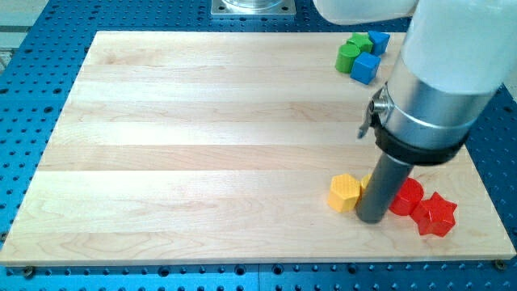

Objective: Keep red circle on top right to heart

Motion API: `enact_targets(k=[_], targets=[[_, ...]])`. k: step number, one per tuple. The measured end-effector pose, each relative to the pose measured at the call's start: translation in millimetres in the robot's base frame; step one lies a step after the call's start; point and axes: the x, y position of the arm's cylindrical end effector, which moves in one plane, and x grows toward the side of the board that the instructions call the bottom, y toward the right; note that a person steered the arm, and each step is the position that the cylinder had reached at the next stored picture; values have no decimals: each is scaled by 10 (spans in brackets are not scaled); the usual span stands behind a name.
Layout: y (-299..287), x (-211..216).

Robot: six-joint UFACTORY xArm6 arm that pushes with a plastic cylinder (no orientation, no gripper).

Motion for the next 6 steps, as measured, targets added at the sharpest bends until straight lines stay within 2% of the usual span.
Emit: enact_targets(k=[1, 2, 4, 6], targets=[[41, 7], [-273, 513], [345, 118], [424, -162]])
